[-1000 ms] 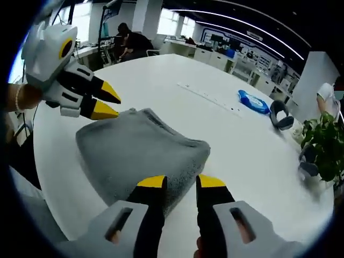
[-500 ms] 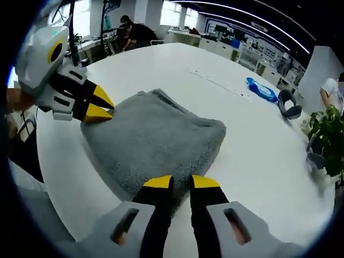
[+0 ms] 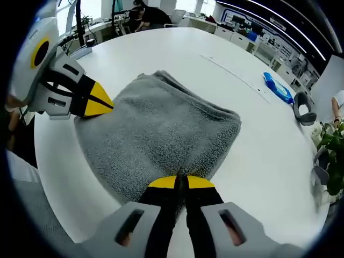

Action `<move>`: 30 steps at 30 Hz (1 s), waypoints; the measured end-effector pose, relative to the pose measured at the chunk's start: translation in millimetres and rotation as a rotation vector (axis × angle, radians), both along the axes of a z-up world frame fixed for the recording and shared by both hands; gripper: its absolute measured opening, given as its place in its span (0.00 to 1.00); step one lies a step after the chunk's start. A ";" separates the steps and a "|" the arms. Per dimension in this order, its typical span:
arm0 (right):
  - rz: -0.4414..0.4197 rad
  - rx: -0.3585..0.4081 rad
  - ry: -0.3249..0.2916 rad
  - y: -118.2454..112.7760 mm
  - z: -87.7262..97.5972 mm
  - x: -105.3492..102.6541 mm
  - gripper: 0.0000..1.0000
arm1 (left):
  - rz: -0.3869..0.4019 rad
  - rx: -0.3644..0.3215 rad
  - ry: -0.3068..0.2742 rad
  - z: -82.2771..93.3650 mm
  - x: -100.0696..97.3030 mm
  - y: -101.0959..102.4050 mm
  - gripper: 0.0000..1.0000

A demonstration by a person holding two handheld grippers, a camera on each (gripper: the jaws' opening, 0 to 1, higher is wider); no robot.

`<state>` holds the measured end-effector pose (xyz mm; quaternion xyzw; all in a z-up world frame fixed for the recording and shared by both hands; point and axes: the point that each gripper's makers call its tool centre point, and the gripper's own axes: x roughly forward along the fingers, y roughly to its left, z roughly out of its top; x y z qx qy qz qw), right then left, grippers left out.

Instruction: Fold the towel on the table until its edges align and the towel forms a compact rectangular stack.

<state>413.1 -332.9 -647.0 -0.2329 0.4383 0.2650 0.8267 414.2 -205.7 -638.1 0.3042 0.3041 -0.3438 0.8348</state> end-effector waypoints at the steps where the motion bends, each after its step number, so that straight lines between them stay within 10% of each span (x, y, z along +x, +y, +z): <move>1: 0.001 0.001 0.003 -0.1 0.5 1.2 0.02 | 0.000 -0.005 0.004 -0.1 1.0 0.0 0.01; 13: -0.025 0.009 -0.039 0.4 2.3 18.0 0.02 | 0.025 -0.050 0.017 0.0 8.2 1.5 0.01; 30: -0.266 0.420 -0.282 -9.2 84.9 -23.1 0.16 | 0.264 -0.388 -0.110 78.3 -8.6 32.5 0.26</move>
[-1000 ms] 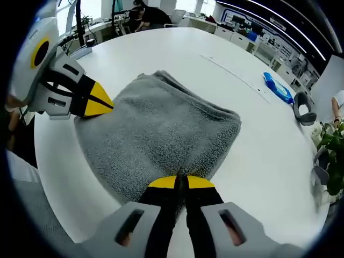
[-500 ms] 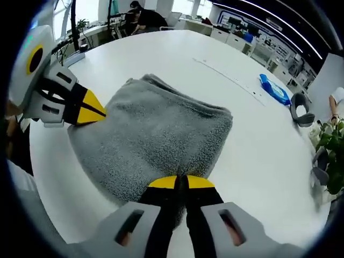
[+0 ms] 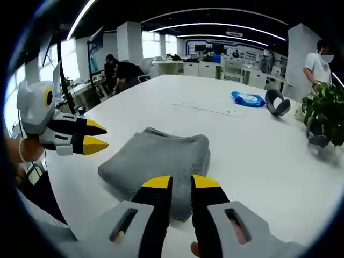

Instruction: Fold the towel on the table until its edges align and the towel forms a compact rectangular stack.

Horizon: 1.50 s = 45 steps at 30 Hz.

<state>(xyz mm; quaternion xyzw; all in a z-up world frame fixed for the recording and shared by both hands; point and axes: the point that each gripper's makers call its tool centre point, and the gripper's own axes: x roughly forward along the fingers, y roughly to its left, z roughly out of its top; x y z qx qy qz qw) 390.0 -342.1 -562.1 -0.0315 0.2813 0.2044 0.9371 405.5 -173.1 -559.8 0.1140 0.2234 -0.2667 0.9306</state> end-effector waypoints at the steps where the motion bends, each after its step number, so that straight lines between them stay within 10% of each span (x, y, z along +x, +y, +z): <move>1: -0.009 0.015 -0.003 -3.3 1.3 -7.8 0.21 | 0.010 -0.011 -0.003 2.7 -3.6 3.8 0.26; 22: -0.054 0.066 -0.168 -24.5 28.2 -47.5 1.00 | 0.141 -0.131 -0.068 16.6 -66.3 42.7 1.00; 45: -0.108 0.062 -0.169 -40.4 28.7 -63.2 1.00 | 0.153 -0.148 -0.062 20.7 -76.7 48.4 1.00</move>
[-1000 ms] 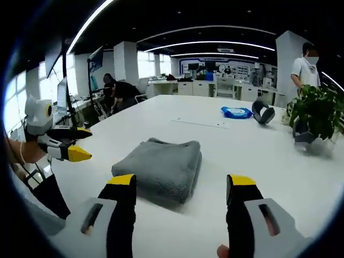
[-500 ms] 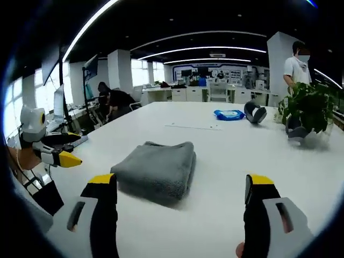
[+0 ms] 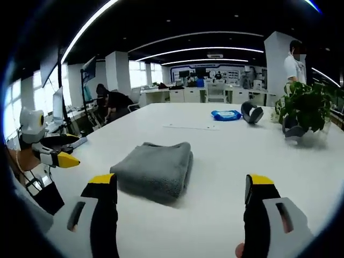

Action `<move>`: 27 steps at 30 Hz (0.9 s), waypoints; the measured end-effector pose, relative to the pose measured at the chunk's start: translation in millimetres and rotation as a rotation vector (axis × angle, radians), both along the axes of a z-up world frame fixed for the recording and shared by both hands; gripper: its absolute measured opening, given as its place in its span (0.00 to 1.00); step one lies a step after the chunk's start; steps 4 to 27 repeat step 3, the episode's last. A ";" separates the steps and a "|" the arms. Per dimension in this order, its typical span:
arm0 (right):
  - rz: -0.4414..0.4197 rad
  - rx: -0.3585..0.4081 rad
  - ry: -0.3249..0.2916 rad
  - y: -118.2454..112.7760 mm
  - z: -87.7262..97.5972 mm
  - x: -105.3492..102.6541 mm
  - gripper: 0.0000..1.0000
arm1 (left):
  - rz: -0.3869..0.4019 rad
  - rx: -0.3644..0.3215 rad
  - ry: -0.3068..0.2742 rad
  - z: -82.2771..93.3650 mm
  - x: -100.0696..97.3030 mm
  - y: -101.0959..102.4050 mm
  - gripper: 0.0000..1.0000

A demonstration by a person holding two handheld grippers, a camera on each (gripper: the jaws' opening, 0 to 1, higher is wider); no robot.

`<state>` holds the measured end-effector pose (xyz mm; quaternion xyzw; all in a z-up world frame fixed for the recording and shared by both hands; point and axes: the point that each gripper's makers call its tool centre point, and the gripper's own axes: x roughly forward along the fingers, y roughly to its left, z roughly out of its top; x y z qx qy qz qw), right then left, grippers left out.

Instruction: Fold the towel on the table until its edges align and the towel forms a compact rectangular stack.

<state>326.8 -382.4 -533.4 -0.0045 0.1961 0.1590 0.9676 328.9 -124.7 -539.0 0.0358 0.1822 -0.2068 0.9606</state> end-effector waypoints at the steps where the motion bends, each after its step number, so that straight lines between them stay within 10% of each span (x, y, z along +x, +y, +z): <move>1: 0.001 -0.001 0.000 -0.2 -0.4 -0.3 1.00 | -0.002 -0.001 -0.003 0.4 0.5 -0.5 1.00; 27: 0.003 0.004 0.005 -0.6 -1.9 -2.1 1.00 | 0.002 0.007 -0.009 -0.1 1.4 0.1 1.00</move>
